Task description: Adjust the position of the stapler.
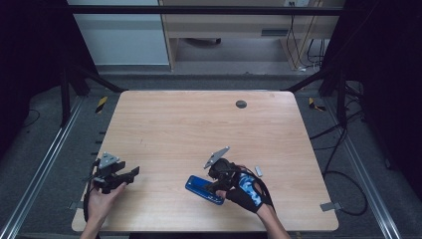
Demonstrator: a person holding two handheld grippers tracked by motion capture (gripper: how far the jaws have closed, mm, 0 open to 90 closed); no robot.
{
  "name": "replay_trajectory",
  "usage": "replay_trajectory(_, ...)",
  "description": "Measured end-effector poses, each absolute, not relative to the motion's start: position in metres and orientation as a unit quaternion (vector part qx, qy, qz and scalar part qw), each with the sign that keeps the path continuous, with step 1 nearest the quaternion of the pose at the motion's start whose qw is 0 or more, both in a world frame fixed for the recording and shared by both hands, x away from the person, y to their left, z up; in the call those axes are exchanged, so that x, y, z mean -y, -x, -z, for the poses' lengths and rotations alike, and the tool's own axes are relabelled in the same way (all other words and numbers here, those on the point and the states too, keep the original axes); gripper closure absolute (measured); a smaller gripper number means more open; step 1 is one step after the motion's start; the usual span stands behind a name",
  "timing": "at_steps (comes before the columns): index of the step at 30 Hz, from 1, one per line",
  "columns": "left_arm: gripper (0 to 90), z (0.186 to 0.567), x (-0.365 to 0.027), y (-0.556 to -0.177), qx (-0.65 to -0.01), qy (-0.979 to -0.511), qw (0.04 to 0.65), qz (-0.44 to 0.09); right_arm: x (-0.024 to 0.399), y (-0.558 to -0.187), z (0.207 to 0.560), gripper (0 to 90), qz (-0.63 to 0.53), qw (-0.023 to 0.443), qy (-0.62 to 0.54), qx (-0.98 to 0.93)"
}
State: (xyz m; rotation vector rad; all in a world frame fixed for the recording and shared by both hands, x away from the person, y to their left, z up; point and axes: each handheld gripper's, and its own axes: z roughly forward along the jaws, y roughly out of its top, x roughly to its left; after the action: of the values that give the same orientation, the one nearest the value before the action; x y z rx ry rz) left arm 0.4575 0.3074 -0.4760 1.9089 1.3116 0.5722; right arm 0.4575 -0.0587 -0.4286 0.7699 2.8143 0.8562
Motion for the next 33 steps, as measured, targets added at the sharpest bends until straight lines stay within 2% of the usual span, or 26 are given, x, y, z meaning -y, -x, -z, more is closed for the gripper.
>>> replay_trajectory(9, 36.5, 0.476, -0.308, -0.458, -0.511, -0.744, 0.369, -0.221, 0.053, -0.46, 0.44, 56.3, -0.266, 0.041, -0.243, -0.932)
replay_trajectory(22, 36.4, 0.477, -0.308, -0.458, -0.509, -0.748, 0.365, -0.219, 0.047, -0.466, 0.453, 65.1, -0.238, 0.035, -0.227, -0.944)
replay_trajectory(33, 36.3, 0.478, -0.307, -0.459, -0.508, -0.749, 0.365, -0.217, 0.046, -0.467, 0.452, 65.3, -0.234, 0.034, -0.225, -0.945)
